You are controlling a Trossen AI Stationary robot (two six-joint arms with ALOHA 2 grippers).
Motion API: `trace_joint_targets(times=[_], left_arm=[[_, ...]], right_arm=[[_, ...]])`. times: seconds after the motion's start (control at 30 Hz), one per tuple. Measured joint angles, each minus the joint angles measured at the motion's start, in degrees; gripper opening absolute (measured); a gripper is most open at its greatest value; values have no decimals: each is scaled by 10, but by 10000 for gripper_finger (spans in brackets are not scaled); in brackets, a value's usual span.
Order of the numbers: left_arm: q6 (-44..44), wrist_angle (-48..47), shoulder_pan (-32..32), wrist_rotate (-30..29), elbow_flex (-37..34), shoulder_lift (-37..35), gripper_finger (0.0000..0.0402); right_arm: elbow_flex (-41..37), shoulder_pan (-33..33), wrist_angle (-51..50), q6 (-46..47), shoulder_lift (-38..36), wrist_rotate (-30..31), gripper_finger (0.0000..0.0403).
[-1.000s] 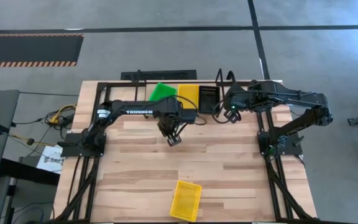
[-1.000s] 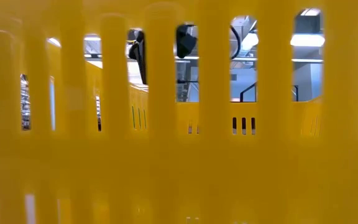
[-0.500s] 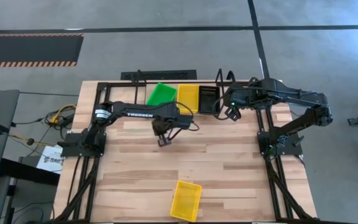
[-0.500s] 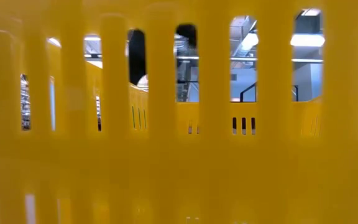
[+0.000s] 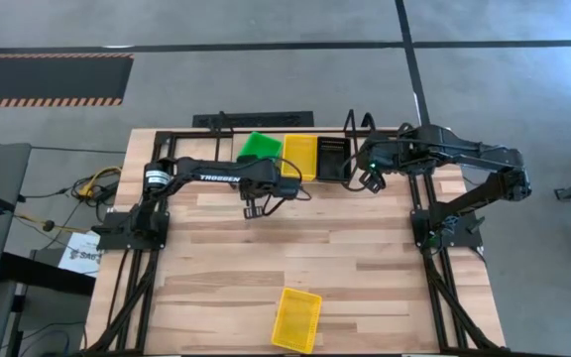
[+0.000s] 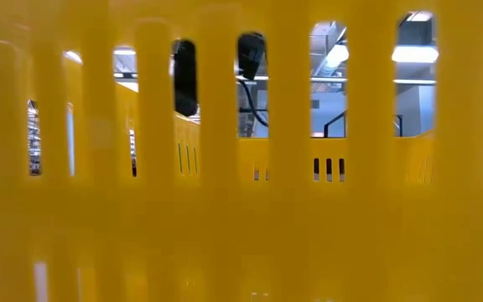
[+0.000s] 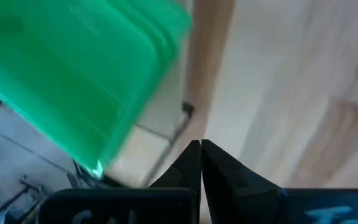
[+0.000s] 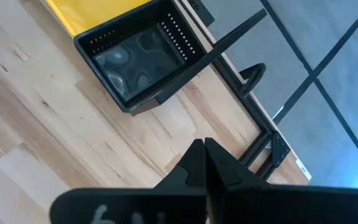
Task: Stack baskets on shelf by color
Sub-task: Stack the green bin on the top of the other green bins on the shelf
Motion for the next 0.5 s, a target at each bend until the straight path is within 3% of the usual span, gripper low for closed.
trace_joint_targets(times=[0.5], left_arm=[[63,117,35,-1,-27,0,0]], right_arm=[[0,1,1,15,0,-1,7]])
